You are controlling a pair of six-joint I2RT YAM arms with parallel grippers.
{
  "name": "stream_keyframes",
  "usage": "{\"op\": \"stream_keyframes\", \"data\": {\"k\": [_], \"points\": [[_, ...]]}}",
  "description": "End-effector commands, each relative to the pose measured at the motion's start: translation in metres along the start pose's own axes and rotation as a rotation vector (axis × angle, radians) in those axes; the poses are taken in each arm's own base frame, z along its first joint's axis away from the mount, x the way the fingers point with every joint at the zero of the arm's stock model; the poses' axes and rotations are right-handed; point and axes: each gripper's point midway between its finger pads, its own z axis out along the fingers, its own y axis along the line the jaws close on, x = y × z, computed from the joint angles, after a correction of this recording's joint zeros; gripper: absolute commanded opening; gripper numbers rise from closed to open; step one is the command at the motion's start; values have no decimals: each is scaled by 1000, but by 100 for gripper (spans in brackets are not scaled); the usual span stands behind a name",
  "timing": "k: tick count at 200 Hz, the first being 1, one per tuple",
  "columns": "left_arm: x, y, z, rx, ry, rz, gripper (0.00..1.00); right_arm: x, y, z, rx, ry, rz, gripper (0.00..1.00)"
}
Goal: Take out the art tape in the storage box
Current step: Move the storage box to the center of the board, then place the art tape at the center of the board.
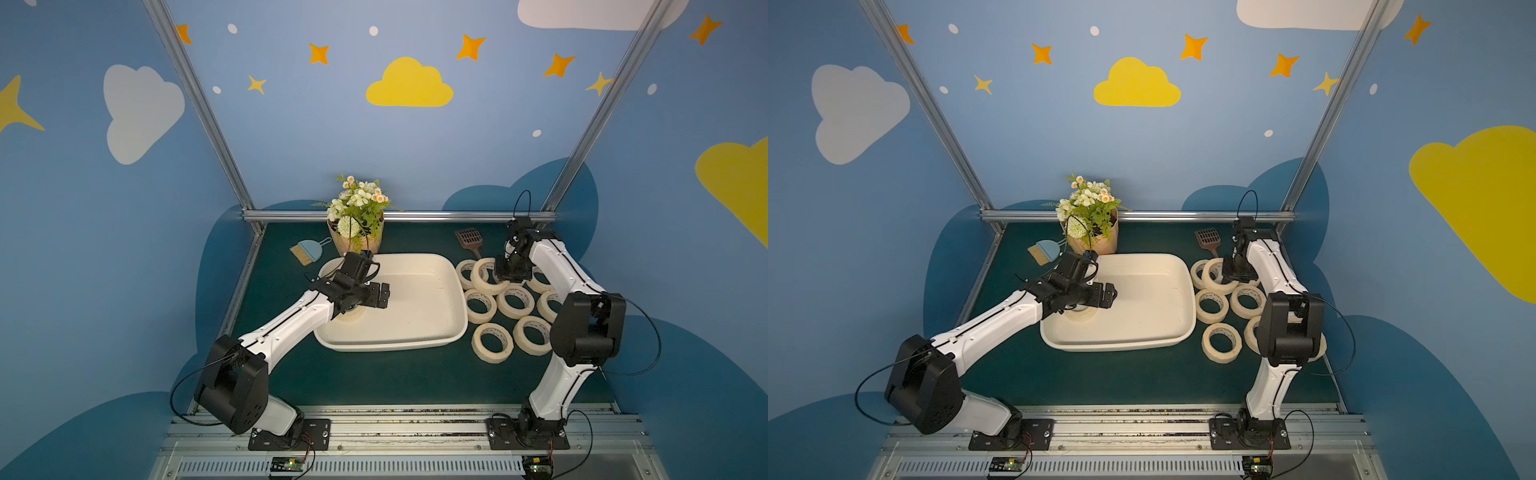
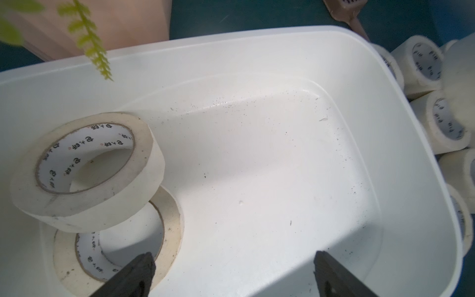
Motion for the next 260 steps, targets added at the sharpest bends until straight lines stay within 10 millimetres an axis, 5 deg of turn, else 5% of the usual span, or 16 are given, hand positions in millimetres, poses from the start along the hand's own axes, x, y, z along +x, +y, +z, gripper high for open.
{"op": "stream_keyframes", "data": {"k": [1, 34, 95, 137, 207, 260], "points": [[-5, -5, -6, 78, -21, -67, 100, 8, 26, 9, -38, 30, -79, 0], [-2, 18, -11, -27, -5, -44, 100, 24, 62, 23, -75, 76, -164, 0], [-6, 75, -55, -234, -31, -24, 100, 62, 127, 18, -181, 99, -253, 0], [-2, 102, -77, -323, -40, -37, 100, 25, 112, 21, -135, 49, -218, 0], [10, 128, -78, -369, -21, -102, 100, -33, 139, 43, -141, -3, -270, 0], [9, 128, -78, -360, -24, -108, 100, -36, 161, 65, -147, 19, -317, 0]]}}
